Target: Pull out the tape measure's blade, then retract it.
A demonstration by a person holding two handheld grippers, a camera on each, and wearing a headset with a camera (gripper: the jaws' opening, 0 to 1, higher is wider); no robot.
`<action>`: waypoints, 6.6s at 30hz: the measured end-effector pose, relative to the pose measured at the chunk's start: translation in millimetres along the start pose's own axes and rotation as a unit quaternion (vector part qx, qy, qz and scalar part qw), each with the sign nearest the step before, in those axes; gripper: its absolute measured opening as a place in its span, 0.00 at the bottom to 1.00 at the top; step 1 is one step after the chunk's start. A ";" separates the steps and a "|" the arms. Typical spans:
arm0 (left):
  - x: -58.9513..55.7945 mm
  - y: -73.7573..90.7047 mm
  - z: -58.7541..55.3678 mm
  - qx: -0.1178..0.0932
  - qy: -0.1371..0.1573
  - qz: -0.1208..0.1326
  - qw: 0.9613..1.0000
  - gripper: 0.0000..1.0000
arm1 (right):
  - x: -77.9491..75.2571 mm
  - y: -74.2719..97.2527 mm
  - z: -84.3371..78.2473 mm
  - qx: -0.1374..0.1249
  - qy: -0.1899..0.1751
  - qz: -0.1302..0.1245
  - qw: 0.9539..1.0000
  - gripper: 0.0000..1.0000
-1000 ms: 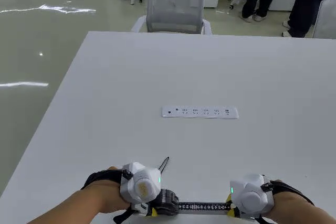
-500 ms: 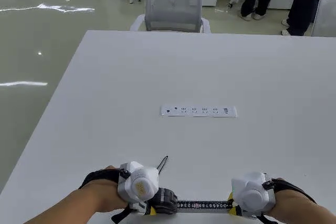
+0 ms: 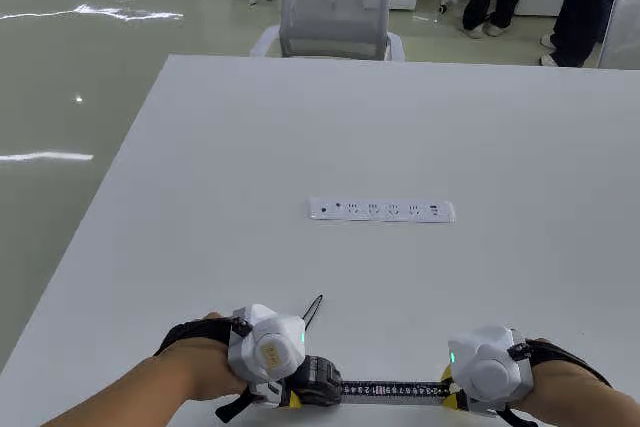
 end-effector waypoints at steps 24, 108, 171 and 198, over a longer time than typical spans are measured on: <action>-1.3 0.6 1.0 -0.005 0.008 0.000 1.000 0.29 | 0.6 7.1 -14.2 0.007 -0.008 -0.002 1.000 0.12; -2.6 1.9 3.2 -0.004 0.009 0.000 1.000 0.29 | -1.8 22.4 -51.9 0.034 -0.021 -0.015 0.999 0.12; 8.8 4.2 -13.9 -0.045 0.043 0.058 0.996 0.53 | 8.0 35.5 -77.0 -0.016 -0.129 -0.091 0.987 0.54; -3.9 53.9 -36.8 -0.129 0.179 0.099 0.970 0.99 | 6.8 58.7 -68.8 -0.066 -0.214 -0.132 0.966 1.00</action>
Point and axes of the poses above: the centre of the closed fingertips' face, and the gripper's own axes: y roughly backward along the fingers, x roughly to its left, z roughly out of its top, the point moved 8 cm from there along y, roughly backward along the fingers, and after that the axes turned 4 degrees about y, right-handed, at the moved point
